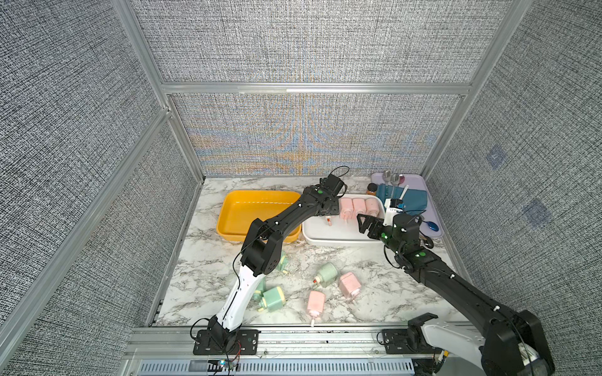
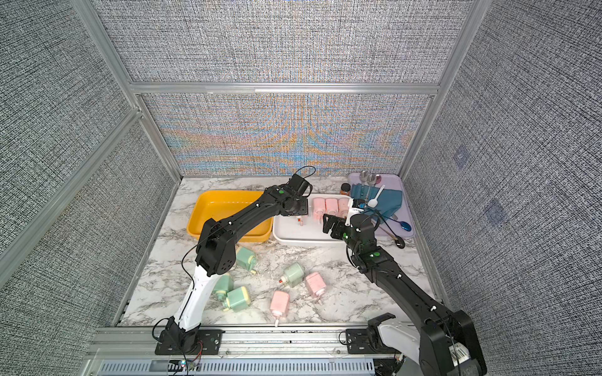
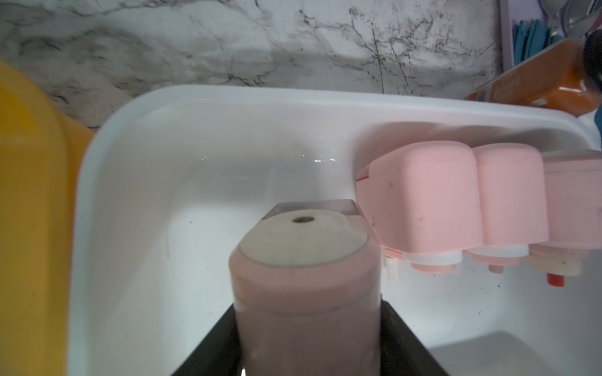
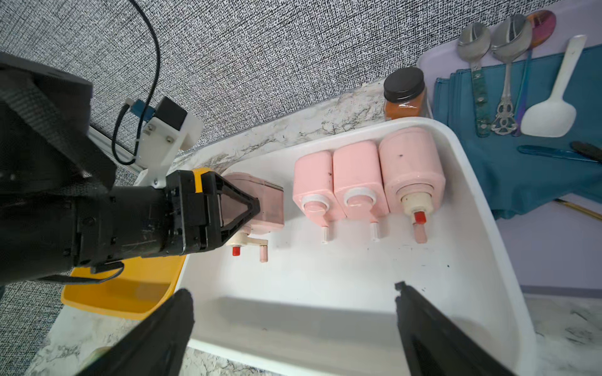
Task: Place the pencil sharpeners by color into the storage box
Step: Place the pencil sharpener in the storage box.
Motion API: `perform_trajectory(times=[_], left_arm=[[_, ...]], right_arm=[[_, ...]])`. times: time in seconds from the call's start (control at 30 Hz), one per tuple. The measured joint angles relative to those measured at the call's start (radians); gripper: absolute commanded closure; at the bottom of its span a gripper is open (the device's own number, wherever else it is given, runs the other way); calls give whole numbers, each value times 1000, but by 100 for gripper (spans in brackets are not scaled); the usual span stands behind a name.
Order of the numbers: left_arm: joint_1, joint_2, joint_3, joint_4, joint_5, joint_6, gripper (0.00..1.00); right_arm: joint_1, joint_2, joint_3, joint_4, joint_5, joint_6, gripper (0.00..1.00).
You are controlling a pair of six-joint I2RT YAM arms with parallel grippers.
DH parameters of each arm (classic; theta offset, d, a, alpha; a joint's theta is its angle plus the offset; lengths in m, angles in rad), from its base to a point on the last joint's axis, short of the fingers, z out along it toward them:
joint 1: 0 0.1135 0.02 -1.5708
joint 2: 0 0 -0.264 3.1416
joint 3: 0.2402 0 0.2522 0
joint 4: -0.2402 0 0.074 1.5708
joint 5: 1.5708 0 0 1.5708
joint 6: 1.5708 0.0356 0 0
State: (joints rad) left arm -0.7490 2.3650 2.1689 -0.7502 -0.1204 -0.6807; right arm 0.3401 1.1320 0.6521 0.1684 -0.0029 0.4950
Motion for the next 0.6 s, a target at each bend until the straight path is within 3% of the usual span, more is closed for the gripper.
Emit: perform_trajectory(times=[0.6], left_arm=[[23,97,89,40,52,-8,93]], right_arm=[[9,52,31,-51,-58,-53,1]])
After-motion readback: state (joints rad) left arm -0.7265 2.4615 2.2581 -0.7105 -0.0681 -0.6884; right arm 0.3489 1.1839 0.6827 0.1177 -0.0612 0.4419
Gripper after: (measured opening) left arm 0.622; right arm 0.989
